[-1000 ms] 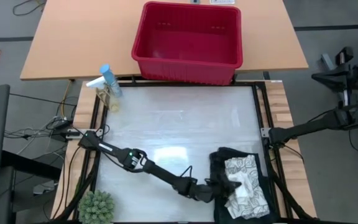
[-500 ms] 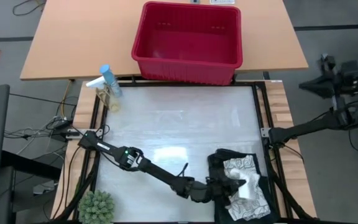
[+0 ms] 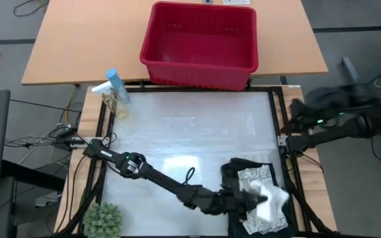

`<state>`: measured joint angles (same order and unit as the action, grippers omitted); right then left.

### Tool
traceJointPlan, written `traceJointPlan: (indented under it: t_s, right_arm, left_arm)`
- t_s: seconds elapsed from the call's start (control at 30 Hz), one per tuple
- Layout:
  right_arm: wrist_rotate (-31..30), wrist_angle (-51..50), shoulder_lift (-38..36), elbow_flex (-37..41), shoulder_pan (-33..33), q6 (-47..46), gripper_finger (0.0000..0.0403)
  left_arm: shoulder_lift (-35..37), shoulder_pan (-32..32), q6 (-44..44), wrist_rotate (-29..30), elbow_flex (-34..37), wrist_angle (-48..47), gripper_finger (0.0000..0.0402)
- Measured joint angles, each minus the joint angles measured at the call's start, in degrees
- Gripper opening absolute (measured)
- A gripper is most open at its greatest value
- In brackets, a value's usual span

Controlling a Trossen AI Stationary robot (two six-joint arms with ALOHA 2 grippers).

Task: Fold Laundry from Bin
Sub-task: Stack the white boxer on the white shirt

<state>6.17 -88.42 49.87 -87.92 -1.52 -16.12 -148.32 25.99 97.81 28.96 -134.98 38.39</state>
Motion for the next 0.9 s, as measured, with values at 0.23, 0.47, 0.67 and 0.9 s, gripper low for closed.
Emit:
traceJointPlan:
  t_s: [0.23, 0.47, 0.67, 0.9]
  right_arm:
    - [2.87, 13.51, -0.72, 16.15, -4.33, -3.53, 0.0017]
    - [4.44, 29.21, 1.64, 27.5, -16.81, -13.49, 0.0016]
    - [2.56, 37.24, 9.7, 34.27, -27.83, -20.52, 0.0016]
    - [1.31, 39.07, 22.02, 36.75, -35.37, -24.65, 0.0016]
  left_arm:
    - [8.58, 2.89, -8.35, -1.6, 0.01, -1.48, 0.0]
    - [21.31, 4.28, -17.98, -1.64, 0.21, -35.57, 0.0]
    - [31.0, 5.02, -27.12, 8.08, 0.09, -54.48, 0.0]
    - [34.9, 5.51, -34.99, 11.16, 0.2, -58.93, 0.0]
